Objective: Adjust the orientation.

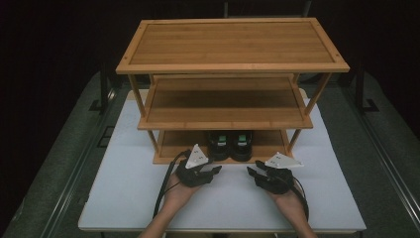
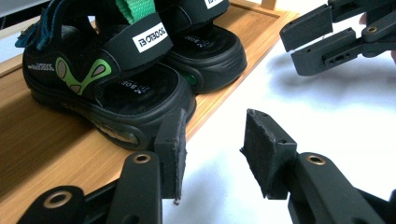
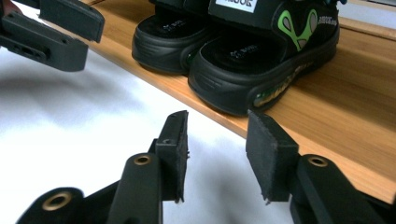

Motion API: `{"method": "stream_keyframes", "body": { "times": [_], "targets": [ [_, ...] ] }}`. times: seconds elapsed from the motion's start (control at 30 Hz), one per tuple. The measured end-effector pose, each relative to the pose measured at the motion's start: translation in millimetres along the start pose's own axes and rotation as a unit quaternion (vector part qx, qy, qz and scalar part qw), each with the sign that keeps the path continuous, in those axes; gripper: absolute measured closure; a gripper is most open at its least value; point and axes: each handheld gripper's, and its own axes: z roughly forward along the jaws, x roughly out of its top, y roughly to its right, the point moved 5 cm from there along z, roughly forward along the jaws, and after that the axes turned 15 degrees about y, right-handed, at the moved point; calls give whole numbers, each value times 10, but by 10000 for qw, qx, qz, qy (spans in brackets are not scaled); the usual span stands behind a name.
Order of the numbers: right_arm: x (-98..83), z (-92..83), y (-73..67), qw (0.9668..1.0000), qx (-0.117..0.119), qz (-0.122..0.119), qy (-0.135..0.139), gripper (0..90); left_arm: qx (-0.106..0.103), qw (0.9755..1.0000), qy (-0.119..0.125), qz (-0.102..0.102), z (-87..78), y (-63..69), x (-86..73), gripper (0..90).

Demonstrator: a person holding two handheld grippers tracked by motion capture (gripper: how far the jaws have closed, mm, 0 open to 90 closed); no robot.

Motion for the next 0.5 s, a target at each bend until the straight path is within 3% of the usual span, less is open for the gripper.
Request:
{"method": "stream_keyframes", "body": {
  "times": [0.5],
  "targets": [
    [-56, -191, 163, 9997, 111, 209, -32, 416, -68, 9999, 72, -124, -88, 40, 19, 469]
  ]
}}
